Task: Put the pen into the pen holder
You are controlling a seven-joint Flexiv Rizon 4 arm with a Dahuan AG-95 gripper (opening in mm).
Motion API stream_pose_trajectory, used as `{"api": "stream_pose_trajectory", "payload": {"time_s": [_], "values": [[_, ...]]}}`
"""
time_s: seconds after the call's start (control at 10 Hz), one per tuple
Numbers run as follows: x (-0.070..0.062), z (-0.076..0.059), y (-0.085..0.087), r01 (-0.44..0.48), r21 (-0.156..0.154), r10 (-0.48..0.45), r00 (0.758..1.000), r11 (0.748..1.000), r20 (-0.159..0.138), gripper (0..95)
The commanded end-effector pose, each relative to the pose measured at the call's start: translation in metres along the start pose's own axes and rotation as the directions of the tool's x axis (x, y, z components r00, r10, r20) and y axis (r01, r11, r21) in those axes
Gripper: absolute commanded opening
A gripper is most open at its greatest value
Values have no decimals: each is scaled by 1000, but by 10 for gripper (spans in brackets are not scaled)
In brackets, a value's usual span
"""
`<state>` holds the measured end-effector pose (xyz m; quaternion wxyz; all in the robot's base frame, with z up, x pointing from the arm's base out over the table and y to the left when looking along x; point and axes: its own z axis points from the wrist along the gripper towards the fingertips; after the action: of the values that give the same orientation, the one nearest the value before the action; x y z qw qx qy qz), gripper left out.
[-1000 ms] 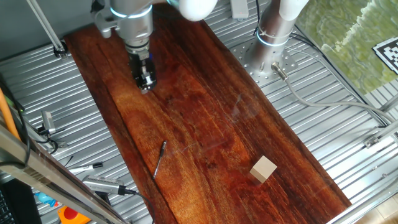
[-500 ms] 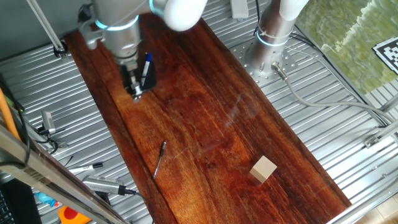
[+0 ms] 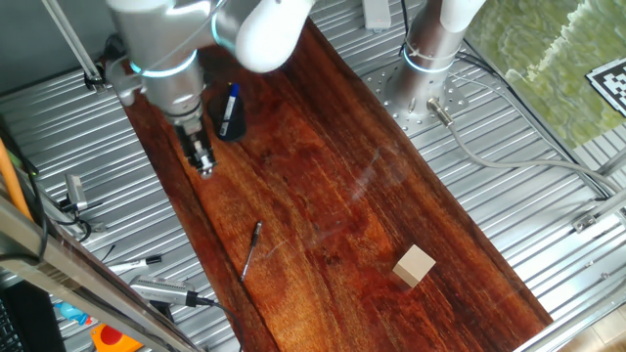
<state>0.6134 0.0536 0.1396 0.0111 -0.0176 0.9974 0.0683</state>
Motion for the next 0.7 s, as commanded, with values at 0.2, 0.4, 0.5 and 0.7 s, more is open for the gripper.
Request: {"api": "stream_pose_trajectory", "payload": {"time_s": [0.2, 0.4, 0.5, 0.7], "values": [[-9, 4, 12, -14, 2, 14, 1000, 1000, -14, 0], [-11, 6, 21, -30, 11, 30, 999, 1000, -14, 0], [-9, 13, 30, -30, 19, 30, 999, 999, -12, 0], [-4, 19, 39, -40, 29, 40, 999, 999, -6, 0]]}}
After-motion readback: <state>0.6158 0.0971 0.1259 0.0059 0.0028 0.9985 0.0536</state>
